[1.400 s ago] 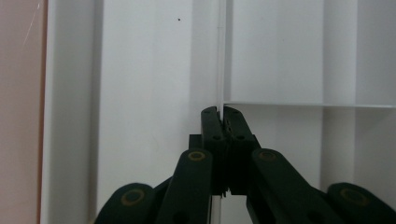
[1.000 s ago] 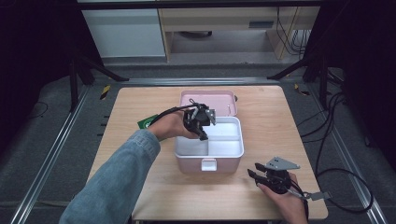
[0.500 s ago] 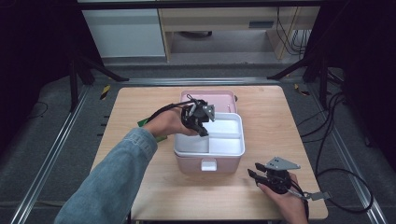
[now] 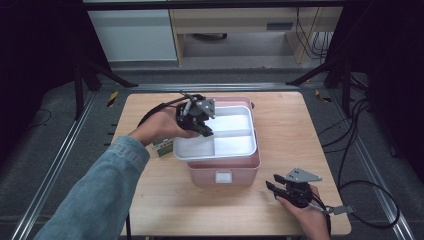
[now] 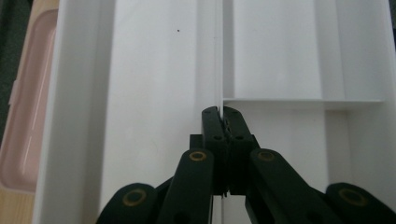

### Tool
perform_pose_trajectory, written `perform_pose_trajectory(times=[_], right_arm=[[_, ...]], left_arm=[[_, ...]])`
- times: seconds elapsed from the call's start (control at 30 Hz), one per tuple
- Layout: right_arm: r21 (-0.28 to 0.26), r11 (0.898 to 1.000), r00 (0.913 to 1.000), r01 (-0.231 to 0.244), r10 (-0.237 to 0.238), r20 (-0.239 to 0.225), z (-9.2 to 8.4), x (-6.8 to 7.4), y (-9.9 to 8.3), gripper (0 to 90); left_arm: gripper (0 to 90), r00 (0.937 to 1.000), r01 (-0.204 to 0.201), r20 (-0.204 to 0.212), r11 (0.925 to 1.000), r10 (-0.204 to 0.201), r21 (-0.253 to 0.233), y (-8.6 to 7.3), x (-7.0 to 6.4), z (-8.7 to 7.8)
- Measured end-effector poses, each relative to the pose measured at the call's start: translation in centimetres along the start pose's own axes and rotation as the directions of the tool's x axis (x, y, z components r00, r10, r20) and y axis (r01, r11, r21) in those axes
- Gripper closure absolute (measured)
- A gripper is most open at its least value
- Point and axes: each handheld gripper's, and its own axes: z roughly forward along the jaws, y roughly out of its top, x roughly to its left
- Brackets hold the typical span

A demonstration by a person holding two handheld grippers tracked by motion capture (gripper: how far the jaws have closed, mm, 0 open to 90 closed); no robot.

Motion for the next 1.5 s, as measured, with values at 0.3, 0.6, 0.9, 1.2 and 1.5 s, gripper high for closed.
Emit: perform_pose_trajectory(times=[0.3,0.6,0.9,1.2,1.5], right_arm=[[0.002,1.0,1.0,-0.001,0.001,0.006,0.0,-0.1,0.0,57.5],[0.007,1.0,1.0,0.002,-0.002,0.01,0.0,-0.1,-0.1,57.4],[0.012,1.0,1.0,0.0,0.0,0.009,0.2,0.0,-0.1,57.4],[0.014,1.0,0.9999,-0.001,0.001,0.012,0.2,0.0,-0.1,57.4],[0.017,1.0,0.9999,0.001,-0.001,0.015,0.2,0.0,-0.2,57.4]], left_arm=[[89.5,0.9937,0.077,-0.08,0.9966,-0.079,-0.029,-4.9,-0.5,-5.3],[89.5,0.9773,0.16,-0.134,0.9861,-0.164,-0.046,-10.6,-1.7,-8.2],[89.5,0.9628,0.223,-0.144,0.9733,-0.229,-0.055,-15.5,-3.0,-8.9],[89.5,0.9556,0.258,-0.142,0.966,-0.258,-0.023,-19.0,-5.2,-7.4],[89.5,0.9533,0.287,-0.102,0.958,-0.284,0.009,-22.1,-7.4,-4.0]])
